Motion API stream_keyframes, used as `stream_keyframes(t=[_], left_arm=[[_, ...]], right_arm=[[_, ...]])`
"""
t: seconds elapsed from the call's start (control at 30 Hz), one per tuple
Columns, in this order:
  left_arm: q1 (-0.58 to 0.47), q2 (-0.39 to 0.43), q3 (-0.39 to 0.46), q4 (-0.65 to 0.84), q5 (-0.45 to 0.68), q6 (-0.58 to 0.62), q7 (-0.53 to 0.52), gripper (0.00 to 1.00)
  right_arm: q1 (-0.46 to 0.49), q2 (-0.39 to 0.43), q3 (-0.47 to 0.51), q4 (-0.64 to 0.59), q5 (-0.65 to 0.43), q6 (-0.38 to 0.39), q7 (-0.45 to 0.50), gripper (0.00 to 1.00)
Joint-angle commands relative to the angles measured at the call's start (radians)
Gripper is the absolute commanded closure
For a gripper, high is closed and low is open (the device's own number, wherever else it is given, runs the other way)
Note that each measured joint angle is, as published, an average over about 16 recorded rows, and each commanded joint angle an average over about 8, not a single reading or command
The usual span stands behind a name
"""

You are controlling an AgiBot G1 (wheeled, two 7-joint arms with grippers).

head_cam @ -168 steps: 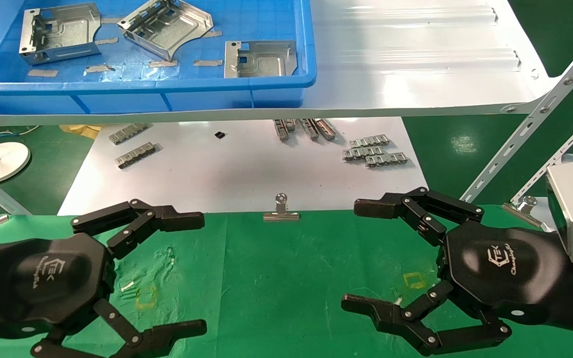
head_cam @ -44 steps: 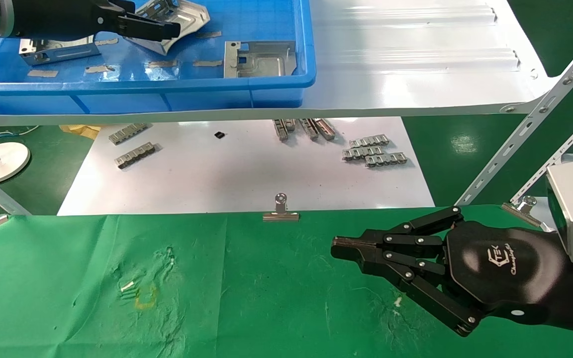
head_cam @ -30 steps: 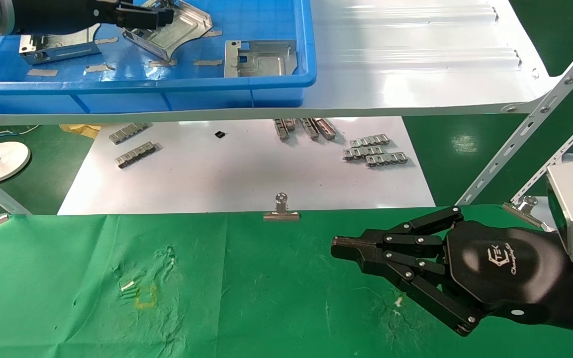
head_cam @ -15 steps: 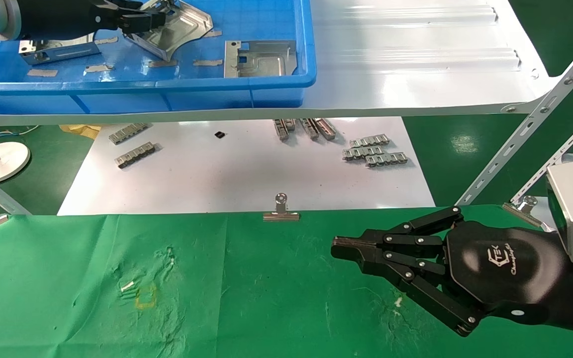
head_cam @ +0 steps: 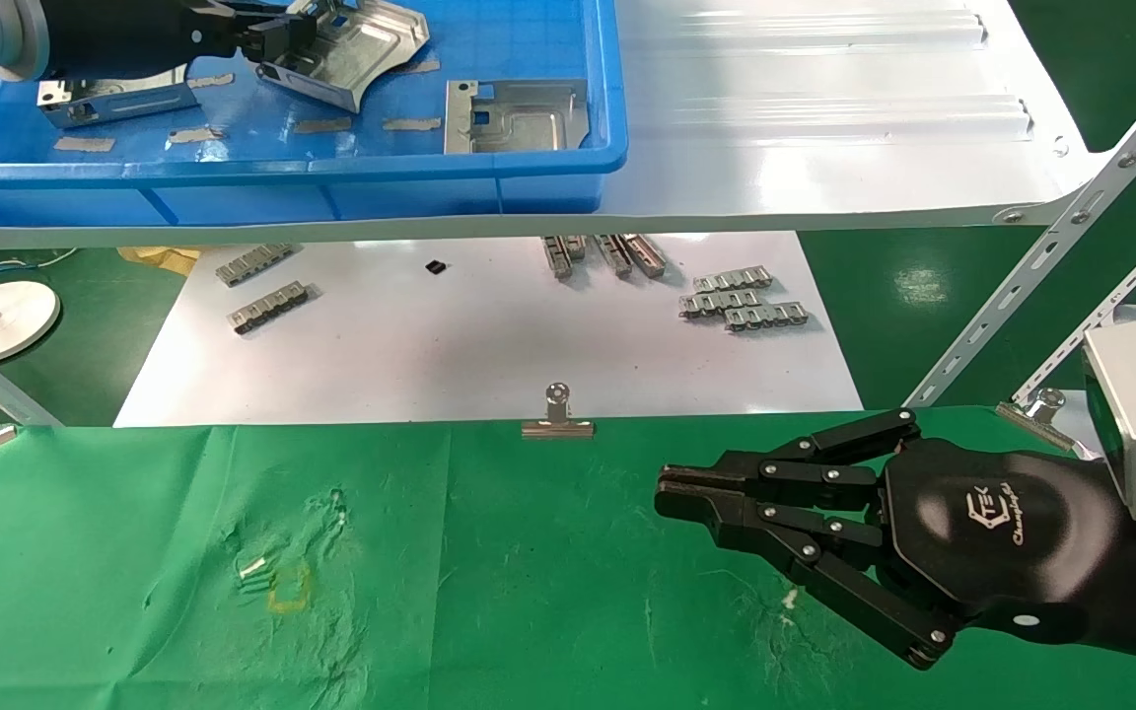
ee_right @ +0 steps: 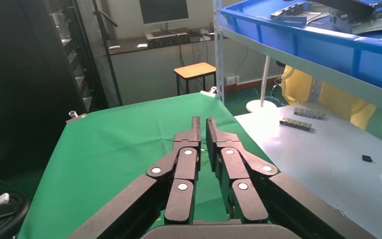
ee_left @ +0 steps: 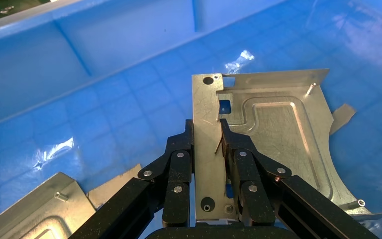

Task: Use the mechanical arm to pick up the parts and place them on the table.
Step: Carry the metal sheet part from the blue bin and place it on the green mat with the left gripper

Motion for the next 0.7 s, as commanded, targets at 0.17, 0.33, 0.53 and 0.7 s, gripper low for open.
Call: stream_keyframes(t=[0.17,0.33,0.53,0.7], left_arm=[[-0.006,-0.019,-0.018,0.000,-0.026,0.037,0.006,1.00],[-0.006,-0.051,-0.041,-0.010,-0.059,0.100,0.029,1.00],[-0.001,-0.100,-0.069,-0.030,-0.102,0.210,0.083,1.00],[0.004,-0.150,-0.097,-0.056,-0.144,0.332,0.144,1.00]], right_arm=[[0.000,0.000,0.000,0.000,0.000,0.000,0.000,0.00],[0.000,0.000,0.000,0.000,0.000,0.000,0.000,0.00],[0.000,0.000,0.000,0.000,0.000,0.000,0.000,0.00],[0.000,0.000,0.000,0.000,0.000,0.000,0.000,0.00]])
